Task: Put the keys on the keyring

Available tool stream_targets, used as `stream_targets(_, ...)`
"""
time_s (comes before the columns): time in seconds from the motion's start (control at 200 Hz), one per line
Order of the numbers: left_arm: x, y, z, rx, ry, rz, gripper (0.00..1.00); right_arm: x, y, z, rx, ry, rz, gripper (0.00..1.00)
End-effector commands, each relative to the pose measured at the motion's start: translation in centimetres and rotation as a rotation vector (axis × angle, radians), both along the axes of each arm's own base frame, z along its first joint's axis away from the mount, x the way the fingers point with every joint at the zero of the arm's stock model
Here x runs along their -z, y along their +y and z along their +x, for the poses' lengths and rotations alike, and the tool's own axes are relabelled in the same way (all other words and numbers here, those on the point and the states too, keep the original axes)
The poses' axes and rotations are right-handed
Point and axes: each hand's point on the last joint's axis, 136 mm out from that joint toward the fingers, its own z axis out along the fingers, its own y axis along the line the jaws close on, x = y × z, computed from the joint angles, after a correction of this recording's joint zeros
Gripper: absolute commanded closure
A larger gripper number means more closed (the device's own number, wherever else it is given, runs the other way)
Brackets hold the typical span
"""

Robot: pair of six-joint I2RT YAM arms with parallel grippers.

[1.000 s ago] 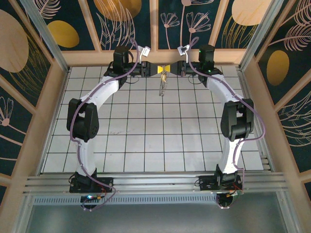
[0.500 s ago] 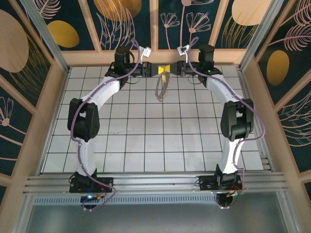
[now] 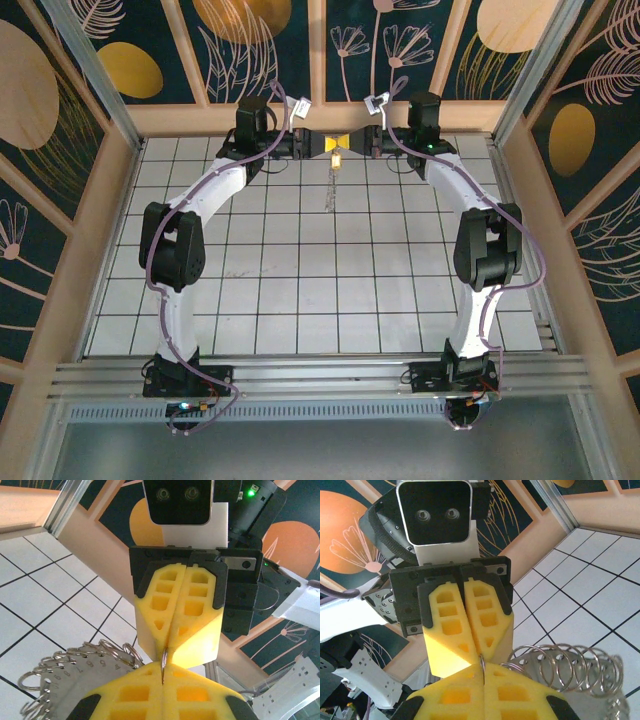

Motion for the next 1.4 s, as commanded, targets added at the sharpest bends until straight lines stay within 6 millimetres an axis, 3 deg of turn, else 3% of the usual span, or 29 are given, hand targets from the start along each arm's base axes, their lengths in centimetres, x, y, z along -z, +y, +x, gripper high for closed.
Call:
stream_targets(0.0,-0.5,-0.6,-0.7,0.032,-0.042,-0.024,1.00,-1.7,0.4,-0.1,-0.012,-0.079,0.011,1.00)
stream_targets(0.015,-0.5,-0.6,-0.7,0.031,-0.042,-0.025,1.00,-1.7,0.4,-0.1,-0.006,-0.079,0.009,1.00)
stream_targets(0.13,-1.1,-0.5,-0.9,0.031,-0.056,-0.037,1.00,-2.7,-0.5,-0.4,0.033,-0.102,0.008,0.71)
stream_targets(0.21,-1.7,-0.4,-1.1,0.032,-0.068,-0.042,1.00,-3.5,-1.4,-1.1,0.061,-0.123,0.012,0.64)
stream_targets(0.46,-3.8,-0.1,-1.9,0.032,-0.115,-0.059,1.00,-3.6,-3.8,-2.9,0.196,-0.159,0.008,0.62)
stream_targets(0.696,-6.2,0.2,-3.3,0.048,-0.163,-0.079,1.00,-1.5,-5.5,-4.3,0.379,-0.194,0.011,0.55)
stream_targets(1.011,-8.4,-0.1,-5.5,0.080,-0.207,-0.098,1.00,-1.3,-3.2,-7.4,0.377,-0.294,0.003,0.53)
stream_targets(1.396,-9.0,-0.5,-7.0,0.114,-0.220,-0.102,1.00,-2.4,-2.3,-8.2,0.357,-0.366,-0.015,0.52)
